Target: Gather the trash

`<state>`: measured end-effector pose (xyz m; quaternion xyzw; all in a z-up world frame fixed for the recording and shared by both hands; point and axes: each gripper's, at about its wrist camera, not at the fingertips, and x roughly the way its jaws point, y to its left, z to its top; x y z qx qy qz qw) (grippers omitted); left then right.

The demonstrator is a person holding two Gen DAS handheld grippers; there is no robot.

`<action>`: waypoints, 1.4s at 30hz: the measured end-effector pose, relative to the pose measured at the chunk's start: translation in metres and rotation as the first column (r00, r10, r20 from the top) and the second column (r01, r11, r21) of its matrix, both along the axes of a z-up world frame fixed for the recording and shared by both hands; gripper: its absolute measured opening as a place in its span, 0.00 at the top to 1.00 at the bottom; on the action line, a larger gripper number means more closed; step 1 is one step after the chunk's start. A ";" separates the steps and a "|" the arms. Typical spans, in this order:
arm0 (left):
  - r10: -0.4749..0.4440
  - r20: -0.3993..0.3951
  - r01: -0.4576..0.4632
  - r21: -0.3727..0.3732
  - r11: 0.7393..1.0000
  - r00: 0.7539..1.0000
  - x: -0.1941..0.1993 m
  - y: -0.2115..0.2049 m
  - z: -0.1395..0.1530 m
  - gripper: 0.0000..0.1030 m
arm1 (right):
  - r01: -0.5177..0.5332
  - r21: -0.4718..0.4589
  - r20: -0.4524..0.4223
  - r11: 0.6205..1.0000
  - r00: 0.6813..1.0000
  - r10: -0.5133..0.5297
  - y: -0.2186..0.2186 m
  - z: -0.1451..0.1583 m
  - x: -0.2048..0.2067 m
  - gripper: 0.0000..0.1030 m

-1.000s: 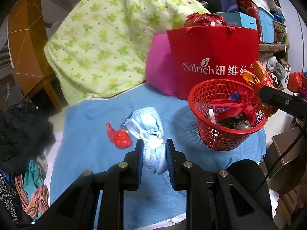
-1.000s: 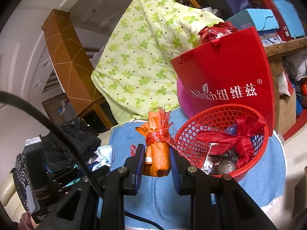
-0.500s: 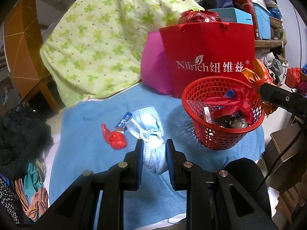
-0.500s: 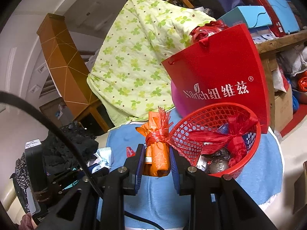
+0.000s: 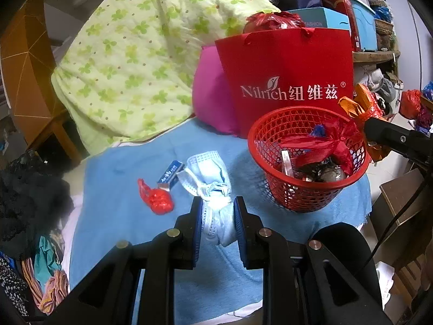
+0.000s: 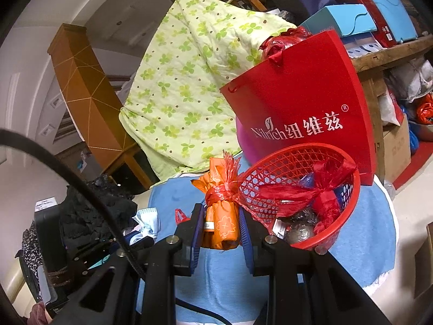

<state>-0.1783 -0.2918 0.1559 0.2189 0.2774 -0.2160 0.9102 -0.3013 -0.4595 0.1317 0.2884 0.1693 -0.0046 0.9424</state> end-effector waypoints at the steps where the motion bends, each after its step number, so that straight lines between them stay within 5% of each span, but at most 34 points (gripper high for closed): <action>1: -0.001 -0.001 0.001 0.001 1.000 1.000 0.000 -0.001 0.000 0.77 | 0.002 0.001 -0.001 1.000 1.000 -0.002 0.001 0.001 -0.001 0.73; 42: -0.083 -0.045 0.083 -0.009 0.997 0.996 0.003 -0.031 -0.003 0.77 | 0.092 0.045 -0.026 0.995 0.995 -0.091 -0.027 -0.009 -0.014 0.73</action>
